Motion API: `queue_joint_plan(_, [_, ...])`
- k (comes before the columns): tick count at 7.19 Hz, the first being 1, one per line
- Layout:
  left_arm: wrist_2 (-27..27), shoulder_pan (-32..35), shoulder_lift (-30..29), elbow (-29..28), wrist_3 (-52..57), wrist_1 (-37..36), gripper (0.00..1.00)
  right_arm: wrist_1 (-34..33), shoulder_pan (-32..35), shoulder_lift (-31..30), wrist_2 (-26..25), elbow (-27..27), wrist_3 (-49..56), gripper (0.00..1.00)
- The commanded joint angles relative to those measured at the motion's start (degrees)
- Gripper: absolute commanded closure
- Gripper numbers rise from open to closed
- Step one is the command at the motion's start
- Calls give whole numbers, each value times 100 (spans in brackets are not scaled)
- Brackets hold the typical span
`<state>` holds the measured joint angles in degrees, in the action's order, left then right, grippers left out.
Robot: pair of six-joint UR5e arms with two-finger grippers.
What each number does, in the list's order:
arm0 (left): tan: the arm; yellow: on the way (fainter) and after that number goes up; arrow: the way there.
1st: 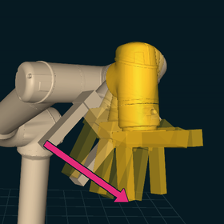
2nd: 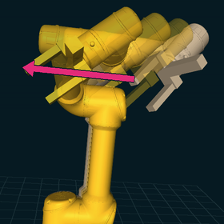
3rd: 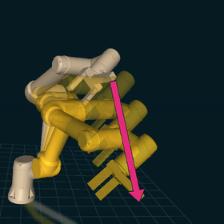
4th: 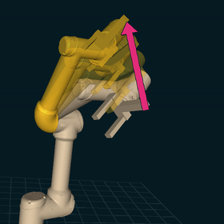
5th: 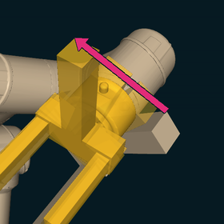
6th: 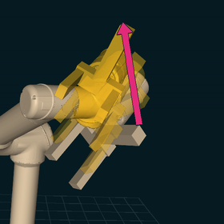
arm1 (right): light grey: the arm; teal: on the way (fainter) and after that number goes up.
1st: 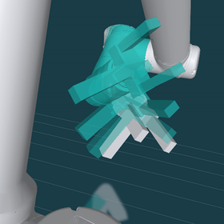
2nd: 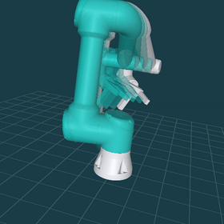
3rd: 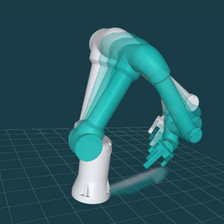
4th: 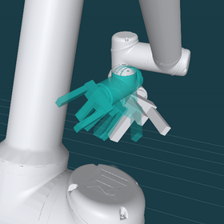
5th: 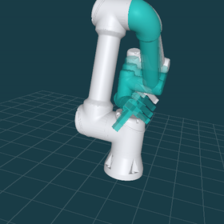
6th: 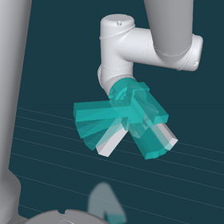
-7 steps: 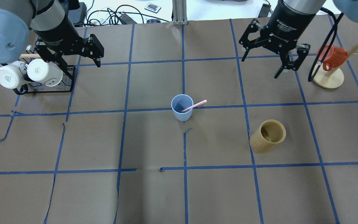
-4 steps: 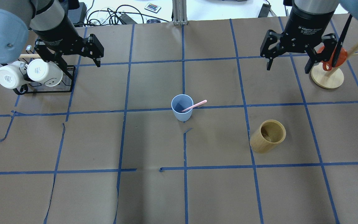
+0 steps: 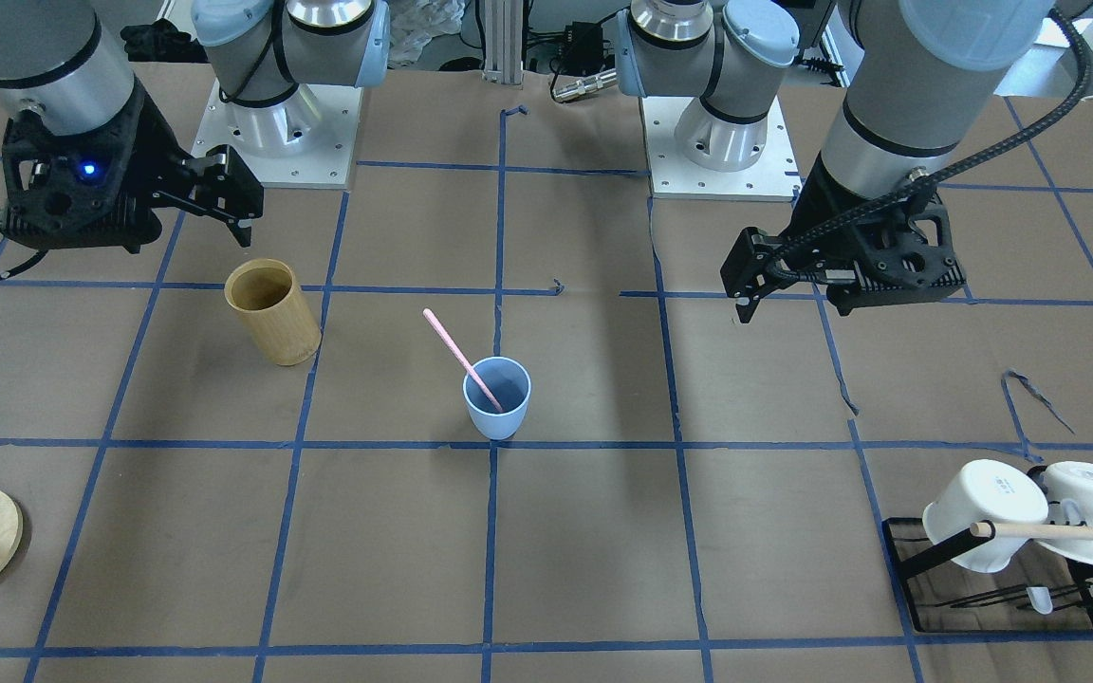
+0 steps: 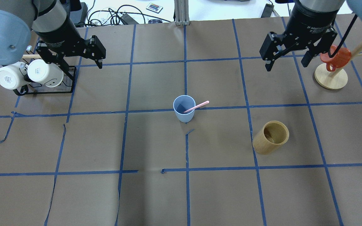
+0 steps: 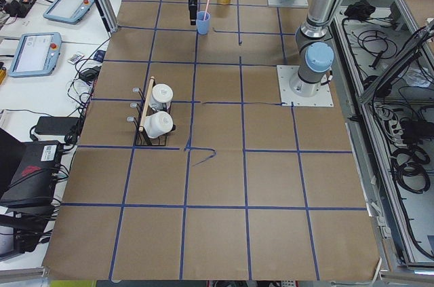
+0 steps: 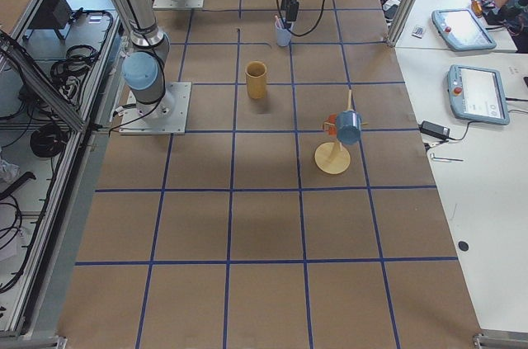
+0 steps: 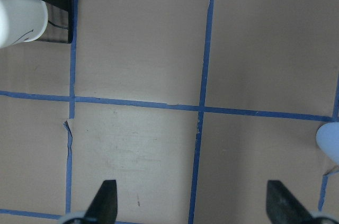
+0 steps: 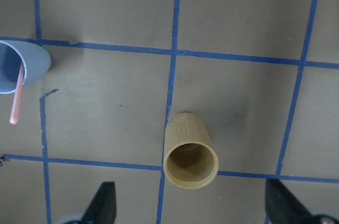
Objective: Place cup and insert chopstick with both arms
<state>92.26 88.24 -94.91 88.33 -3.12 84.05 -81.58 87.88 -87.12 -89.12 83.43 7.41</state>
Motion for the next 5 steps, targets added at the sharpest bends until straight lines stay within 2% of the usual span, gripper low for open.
queue_joint_plan(1, [-7, -26, -1, -52, 13, -3, 0, -7, -8, -287, 79, 50, -30, 0])
queue_joint_plan(3, [11, -26, 34, 0, 22, 6, 0, -103, -25, -297, 17, 304, -12, 0])
queue_joint_plan(5, [2, -17, 16, 0, 31, -11, 0, -174, -25, -297, 8, 314, -12, 0])
